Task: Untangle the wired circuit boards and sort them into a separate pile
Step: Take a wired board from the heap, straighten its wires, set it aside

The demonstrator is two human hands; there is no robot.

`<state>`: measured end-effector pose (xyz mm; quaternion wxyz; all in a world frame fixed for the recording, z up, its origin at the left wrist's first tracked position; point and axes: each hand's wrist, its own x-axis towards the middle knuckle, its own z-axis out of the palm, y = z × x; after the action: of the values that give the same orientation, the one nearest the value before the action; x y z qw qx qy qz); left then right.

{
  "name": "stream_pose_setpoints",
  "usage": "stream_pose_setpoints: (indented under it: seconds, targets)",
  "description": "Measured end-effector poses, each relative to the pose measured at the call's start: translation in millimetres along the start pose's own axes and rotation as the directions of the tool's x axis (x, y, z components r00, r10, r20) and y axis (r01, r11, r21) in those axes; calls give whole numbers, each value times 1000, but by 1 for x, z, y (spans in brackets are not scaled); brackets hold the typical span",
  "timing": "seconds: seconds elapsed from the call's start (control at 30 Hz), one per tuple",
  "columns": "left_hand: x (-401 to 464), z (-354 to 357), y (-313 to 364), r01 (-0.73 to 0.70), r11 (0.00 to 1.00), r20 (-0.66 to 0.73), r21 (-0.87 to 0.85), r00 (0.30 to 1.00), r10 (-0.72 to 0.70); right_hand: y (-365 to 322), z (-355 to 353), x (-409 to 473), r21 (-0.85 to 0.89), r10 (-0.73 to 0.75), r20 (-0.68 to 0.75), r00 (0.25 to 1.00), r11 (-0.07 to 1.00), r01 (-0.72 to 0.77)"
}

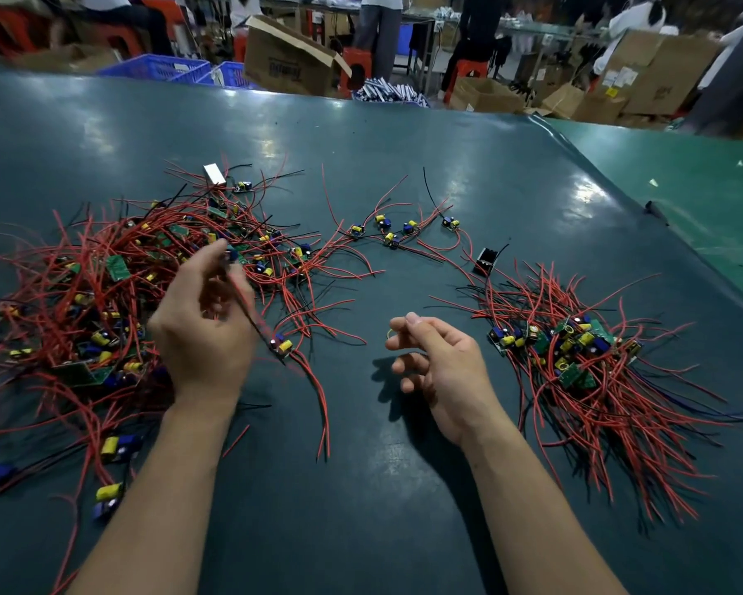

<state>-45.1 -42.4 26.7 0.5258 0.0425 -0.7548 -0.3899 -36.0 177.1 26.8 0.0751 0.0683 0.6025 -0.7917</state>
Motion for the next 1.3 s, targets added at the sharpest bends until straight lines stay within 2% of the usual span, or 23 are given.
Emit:
stream_pose_setpoints:
  seconds: [0.03, 0.1, 0.13, 0.17, 0.23, 0.3, 0.37, 0.43, 0.53, 0.63, 0.8, 0.9, 1.0, 1.13, 1.3]
  targets:
    - [-2, 1, 7, -147, 988, -7, -50, 989, 147, 1, 1, -1, -12, -10, 9, 1000, 1000, 10]
    - [-10, 9, 23, -408, 895, -4, -180, 910, 414, 4, 3, -2, -41, -44, 46, 998, 998, 46]
    - [-19, 15, 33, -452, 851, 15, -268, 881, 473, 5, 4, -2, -62, -70, 66, 995, 995, 74]
    - [-30, 21, 42, -410, 836, 62, -364, 885, 461, 7, 5, -2, -74, -106, 82, 991, 991, 112]
    - [-49, 32, 56, -228, 854, 219, -467, 906, 362, 9, 7, -2, -60, -208, 91, 974, 975, 214]
    - [-57, 39, 59, -127, 894, 345, -430, 892, 293, 11, 7, -2, -76, -334, 99, 937, 937, 342]
    - [-56, 40, 58, 28, 884, 443, -467, 873, 206, 13, 7, -3, -148, -430, 110, 896, 884, 443]
    - [-52, 37, 59, 197, 850, 519, -489, 849, 102, 15, 7, -2, -190, -444, 83, 892, 872, 452]
    - [-50, 35, 61, 362, 825, 561, -433, 825, -67, 17, 10, -1, -220, -415, 110, 903, 876, 429]
    - [-44, 36, 58, 535, 731, 606, -424, 767, -211, 16, 8, -1, -318, -469, 127, 874, 815, 484]
    - [-37, 32, 55, 637, 633, 701, -440, 684, -202, 16, 5, 0, -408, -613, 115, 782, 689, 599]
    - [-36, 32, 52, 651, 630, 736, -422, 652, -181, 15, 3, -1, -450, -652, 90, 753, 648, 615]
    - [-37, 32, 51, 687, 616, 778, -385, 601, -183, 13, -1, -2, -465, -720, 48, 693, 597, 653]
    - [-35, 30, 49, 773, 535, 831, -341, 513, -212, 12, -2, -3, -432, -673, 42, 739, 654, 621]
    - [-38, 27, 49, 694, 648, 831, -313, 530, -166, 12, -7, -1, -447, -578, 78, 812, 708, 547]
